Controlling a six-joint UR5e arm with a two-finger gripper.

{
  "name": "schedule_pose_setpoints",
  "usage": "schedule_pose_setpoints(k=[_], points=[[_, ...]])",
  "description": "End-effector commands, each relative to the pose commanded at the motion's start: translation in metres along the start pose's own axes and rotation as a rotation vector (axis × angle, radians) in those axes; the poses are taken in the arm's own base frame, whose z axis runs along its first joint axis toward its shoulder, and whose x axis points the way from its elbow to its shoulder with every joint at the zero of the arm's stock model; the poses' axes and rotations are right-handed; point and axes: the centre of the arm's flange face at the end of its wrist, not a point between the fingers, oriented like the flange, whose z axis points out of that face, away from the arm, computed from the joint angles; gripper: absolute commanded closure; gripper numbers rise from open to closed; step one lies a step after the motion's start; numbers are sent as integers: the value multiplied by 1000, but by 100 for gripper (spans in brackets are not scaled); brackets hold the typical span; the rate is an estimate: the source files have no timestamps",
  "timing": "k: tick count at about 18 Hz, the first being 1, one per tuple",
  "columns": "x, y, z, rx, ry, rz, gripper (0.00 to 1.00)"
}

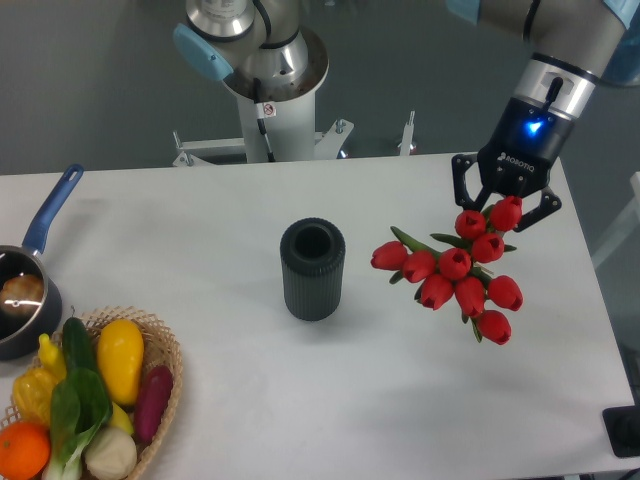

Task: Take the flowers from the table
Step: 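Lift the gripped red tulips up off the table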

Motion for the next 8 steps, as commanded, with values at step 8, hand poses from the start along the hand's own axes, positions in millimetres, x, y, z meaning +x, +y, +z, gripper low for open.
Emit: schedule_pose_setpoints(k=[8], points=[[-2,1,-4,33,-1,-7,72]])
